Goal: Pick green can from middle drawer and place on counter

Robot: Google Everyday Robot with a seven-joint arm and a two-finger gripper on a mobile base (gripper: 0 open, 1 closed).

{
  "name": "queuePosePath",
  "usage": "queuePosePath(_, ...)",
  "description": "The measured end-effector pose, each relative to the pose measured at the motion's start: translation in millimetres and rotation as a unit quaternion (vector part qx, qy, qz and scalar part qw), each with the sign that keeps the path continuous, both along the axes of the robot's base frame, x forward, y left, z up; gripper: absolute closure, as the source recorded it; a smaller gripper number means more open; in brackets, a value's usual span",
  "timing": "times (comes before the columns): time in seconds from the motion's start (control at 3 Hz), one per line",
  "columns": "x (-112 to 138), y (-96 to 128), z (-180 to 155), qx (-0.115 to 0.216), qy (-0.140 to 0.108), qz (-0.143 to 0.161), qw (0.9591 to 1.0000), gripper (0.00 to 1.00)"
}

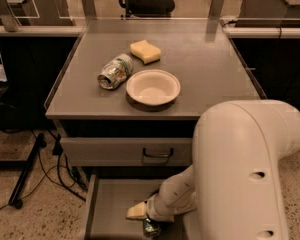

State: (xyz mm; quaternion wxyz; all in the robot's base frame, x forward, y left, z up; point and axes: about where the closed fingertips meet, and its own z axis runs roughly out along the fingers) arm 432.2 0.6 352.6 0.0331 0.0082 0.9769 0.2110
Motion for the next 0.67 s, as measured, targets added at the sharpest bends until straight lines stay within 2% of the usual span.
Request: queuePosePath(0.67,0.0,0.0,0.1,0.000,0.000,0.000,1.0000,0.64)
